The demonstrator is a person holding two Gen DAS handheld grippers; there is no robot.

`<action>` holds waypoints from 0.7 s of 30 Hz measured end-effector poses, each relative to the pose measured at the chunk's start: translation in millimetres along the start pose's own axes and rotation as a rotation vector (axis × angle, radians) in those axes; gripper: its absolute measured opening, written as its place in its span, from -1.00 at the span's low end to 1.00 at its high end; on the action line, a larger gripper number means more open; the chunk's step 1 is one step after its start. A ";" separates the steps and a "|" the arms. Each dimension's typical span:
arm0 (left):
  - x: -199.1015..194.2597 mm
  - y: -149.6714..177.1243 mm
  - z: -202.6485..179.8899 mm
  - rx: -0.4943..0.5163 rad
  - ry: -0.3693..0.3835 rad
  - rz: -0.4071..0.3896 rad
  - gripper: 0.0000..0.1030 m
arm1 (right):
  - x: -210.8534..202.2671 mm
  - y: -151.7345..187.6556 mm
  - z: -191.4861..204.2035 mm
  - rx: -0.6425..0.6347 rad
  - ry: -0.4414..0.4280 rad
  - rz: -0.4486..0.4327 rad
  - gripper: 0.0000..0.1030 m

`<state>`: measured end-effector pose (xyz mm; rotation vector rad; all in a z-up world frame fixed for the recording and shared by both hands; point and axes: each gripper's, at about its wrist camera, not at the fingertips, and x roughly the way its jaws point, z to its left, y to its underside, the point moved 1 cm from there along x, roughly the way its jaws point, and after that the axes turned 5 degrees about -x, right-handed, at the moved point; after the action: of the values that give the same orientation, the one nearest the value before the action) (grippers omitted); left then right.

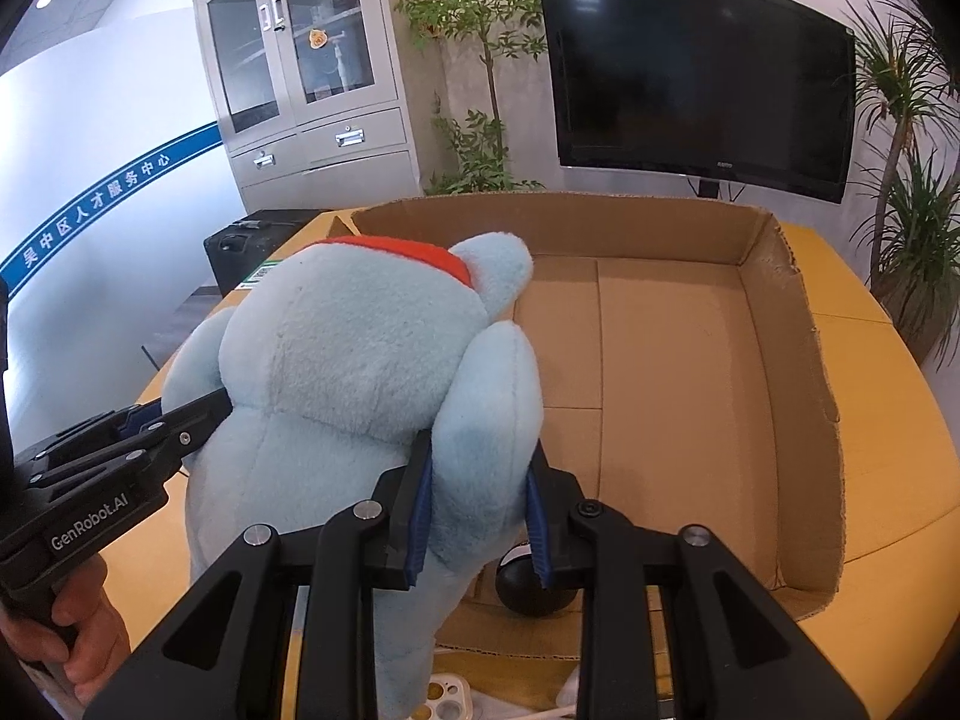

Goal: Organize objects
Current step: 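Lift the plush toy with the left gripper and carry it into the box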

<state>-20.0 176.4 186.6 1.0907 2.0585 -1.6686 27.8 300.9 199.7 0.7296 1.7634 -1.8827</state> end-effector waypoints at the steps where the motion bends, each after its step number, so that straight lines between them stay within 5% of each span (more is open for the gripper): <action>1: 1.9 0.3 0.3 -0.001 0.002 0.001 -0.44 | 1.3 0.6 -0.6 0.003 -0.002 0.000 -0.53; 21: 40.0 7.7 15.2 0.014 -0.049 -0.029 -0.44 | 48.4 12.3 4.9 0.000 -0.001 -0.024 -0.54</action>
<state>-45.4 177.9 151.3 1.0193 2.0444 -1.7087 -1.1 296.4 159.0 0.7098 1.7790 -1.8985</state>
